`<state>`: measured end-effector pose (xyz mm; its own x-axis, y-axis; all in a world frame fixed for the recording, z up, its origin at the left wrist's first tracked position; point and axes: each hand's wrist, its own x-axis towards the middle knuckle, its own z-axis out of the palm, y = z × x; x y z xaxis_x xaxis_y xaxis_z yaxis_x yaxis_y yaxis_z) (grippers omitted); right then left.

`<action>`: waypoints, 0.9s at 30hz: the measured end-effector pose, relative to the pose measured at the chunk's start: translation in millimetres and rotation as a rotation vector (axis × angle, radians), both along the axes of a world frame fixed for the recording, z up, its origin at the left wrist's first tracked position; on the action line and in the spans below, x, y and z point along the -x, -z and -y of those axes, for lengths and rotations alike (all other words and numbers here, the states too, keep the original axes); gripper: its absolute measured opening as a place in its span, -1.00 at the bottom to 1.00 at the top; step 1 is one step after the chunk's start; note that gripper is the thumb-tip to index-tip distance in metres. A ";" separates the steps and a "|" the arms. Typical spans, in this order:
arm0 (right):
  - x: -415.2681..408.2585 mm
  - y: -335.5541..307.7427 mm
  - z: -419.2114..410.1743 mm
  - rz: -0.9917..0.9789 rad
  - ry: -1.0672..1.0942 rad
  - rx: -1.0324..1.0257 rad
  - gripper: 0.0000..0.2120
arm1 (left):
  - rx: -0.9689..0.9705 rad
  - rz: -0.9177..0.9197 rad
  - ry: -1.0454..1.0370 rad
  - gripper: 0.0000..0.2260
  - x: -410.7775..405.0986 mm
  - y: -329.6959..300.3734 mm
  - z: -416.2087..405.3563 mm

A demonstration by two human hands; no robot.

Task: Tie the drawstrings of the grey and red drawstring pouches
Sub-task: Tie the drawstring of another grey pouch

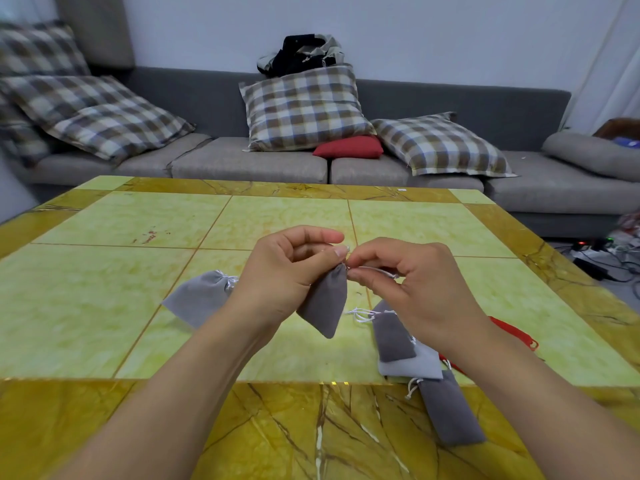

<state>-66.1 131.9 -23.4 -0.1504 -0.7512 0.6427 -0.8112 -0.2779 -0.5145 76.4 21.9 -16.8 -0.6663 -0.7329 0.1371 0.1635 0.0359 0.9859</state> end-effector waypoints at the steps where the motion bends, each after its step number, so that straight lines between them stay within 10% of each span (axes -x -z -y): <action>1: -0.9 -0.2 -0.4 -0.005 -0.005 0.008 -0.95 | 0.012 0.008 -0.002 -0.89 0.3 0.4 -0.4; 24: 6.6 -11.8 -4.0 -0.373 -0.020 0.076 -0.93 | 0.110 0.172 0.111 -0.81 -5.0 2.3 0.8; 27: 7.4 -9.3 -4.1 -0.162 -0.074 0.022 -0.96 | 0.123 0.187 0.139 -0.81 -5.8 1.1 -0.9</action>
<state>-73.5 136.0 -14.1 0.0113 -0.7417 0.6706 -0.8600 -0.3494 -0.3720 82.3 22.8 -17.9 -0.7816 -0.6180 0.0847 -0.0096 0.1477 0.9890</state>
